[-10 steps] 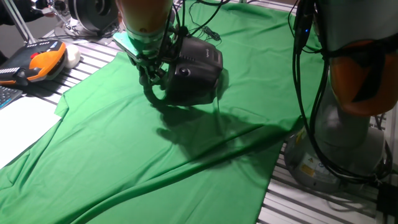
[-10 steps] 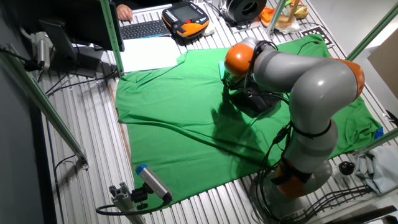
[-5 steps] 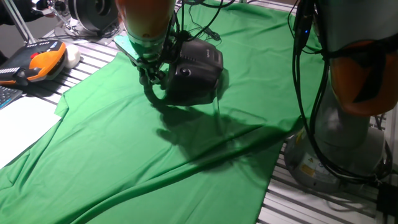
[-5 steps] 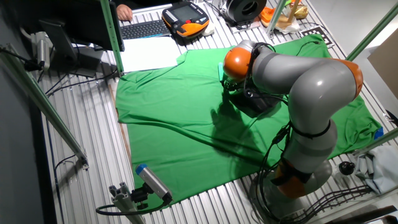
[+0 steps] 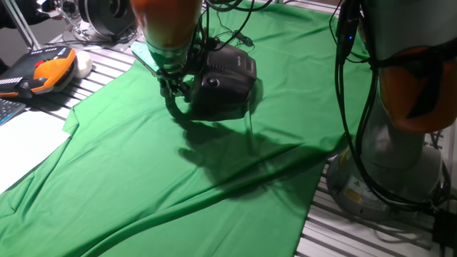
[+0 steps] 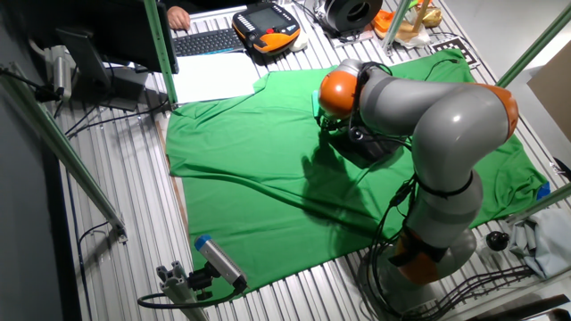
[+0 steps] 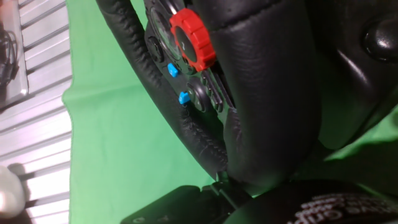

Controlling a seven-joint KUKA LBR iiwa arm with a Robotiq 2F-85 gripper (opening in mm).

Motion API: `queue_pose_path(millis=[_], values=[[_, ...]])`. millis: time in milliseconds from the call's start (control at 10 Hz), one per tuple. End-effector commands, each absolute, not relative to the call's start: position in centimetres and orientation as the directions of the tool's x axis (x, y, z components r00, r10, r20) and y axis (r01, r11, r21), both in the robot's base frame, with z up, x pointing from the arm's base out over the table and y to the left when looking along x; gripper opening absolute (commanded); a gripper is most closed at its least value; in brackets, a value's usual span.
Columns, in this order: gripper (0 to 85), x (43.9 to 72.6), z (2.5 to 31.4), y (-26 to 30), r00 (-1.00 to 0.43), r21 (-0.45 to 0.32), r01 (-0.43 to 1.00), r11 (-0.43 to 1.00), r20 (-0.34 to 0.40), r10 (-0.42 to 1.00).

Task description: Rotate the steering wheel 90 degrees clockwise

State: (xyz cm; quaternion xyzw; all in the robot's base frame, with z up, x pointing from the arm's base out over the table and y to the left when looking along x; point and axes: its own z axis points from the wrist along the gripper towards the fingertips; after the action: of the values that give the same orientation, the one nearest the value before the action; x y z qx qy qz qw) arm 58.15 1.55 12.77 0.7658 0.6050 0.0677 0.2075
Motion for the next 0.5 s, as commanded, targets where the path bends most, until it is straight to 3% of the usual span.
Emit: queue_pose_path(millis=[0,400], values=[[17.0,58.16,12.71,1.57,0.259,0.400,0.898,-0.182,-0.148,0.955],[17.0,58.23,12.32,1.58,0.257,0.402,0.898,-0.181,-0.145,0.955]])
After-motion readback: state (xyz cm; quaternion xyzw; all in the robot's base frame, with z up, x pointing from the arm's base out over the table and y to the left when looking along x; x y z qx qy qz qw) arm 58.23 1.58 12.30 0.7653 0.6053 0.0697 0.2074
